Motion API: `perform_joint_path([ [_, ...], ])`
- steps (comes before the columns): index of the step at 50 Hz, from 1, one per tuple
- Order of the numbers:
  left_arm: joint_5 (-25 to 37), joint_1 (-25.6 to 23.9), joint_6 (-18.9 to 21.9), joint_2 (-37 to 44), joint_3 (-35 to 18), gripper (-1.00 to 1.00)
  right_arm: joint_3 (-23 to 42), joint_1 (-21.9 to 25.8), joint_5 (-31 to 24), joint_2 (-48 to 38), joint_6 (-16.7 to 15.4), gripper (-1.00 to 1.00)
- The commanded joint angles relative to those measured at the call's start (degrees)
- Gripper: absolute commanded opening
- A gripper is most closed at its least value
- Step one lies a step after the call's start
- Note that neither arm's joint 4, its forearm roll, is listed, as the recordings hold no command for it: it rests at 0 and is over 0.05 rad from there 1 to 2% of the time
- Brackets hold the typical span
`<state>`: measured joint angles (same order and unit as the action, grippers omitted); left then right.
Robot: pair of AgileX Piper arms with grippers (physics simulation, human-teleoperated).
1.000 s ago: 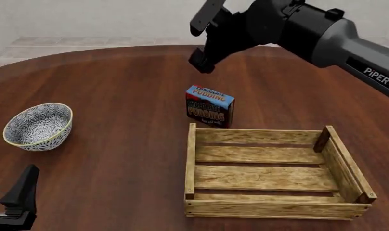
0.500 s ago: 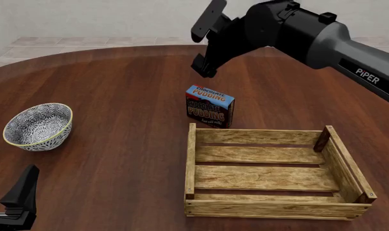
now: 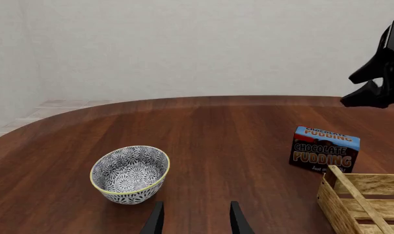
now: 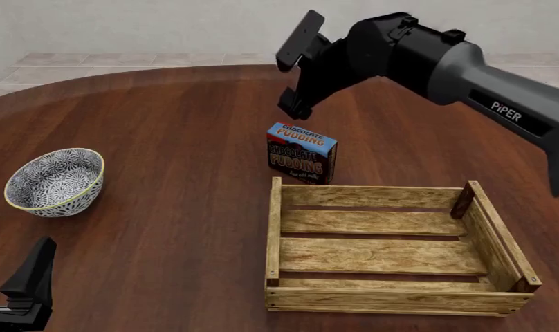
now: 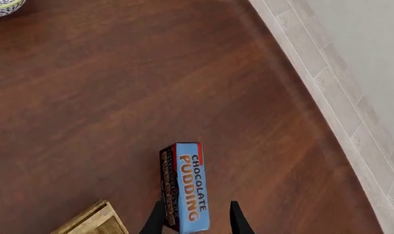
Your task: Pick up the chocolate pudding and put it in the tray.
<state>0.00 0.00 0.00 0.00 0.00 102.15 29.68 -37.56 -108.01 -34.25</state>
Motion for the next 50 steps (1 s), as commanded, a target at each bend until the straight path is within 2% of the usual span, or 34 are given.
perform_joint_path([
  [1,0.0,0.0,0.0,0.0,0.0,1.0,-0.94,-0.34,0.21,-0.79,-0.31,1.0],
  [50,0.0,0.0,0.0,0.0,0.0,1.0,0.32,-1.37,1.33,-4.94,1.5,1.0],
])
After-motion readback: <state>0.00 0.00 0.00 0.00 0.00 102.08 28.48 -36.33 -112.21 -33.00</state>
